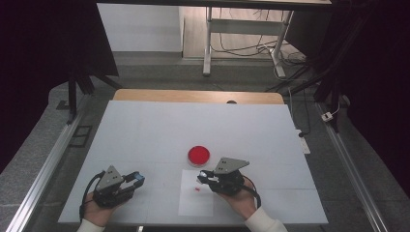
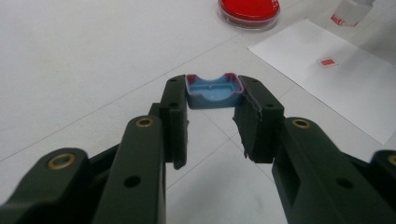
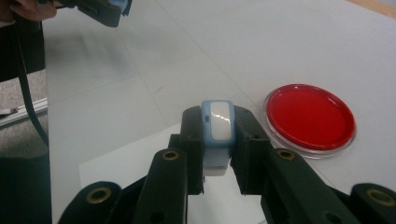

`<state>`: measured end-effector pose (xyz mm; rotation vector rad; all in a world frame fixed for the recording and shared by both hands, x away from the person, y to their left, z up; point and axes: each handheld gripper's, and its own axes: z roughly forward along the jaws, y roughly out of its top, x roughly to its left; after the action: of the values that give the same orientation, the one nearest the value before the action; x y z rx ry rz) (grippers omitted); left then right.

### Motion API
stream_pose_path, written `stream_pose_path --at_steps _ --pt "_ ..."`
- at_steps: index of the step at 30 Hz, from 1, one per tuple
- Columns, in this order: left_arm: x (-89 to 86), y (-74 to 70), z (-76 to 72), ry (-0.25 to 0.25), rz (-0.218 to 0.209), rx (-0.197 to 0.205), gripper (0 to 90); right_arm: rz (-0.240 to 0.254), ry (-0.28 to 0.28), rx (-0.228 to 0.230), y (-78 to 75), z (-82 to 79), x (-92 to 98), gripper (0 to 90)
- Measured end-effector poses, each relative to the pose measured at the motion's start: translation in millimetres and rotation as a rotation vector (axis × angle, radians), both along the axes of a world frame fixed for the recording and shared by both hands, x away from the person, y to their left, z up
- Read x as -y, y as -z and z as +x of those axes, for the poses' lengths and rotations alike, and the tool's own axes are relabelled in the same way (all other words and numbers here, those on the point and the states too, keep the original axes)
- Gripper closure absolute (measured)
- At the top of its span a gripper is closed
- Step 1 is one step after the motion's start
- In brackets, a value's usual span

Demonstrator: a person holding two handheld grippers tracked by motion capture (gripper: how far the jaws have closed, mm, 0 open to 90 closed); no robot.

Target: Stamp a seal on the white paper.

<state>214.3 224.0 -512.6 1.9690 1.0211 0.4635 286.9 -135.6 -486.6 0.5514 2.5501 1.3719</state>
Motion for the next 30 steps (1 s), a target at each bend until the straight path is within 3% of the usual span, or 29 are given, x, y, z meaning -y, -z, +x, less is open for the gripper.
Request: stream_pose_path --at_steps 18,30 --pt "1.5 1.1 0.7 0.002 0.003 -0.002 64.8 0.128 0.105 0.003 -19.8 10.0 28.4 75.2" --pt "1.6 1.5 1.0 0.002 0.003 0.000 64.9 0.171 0.152 0.007 -29.4 16.4 46.2 75.2"
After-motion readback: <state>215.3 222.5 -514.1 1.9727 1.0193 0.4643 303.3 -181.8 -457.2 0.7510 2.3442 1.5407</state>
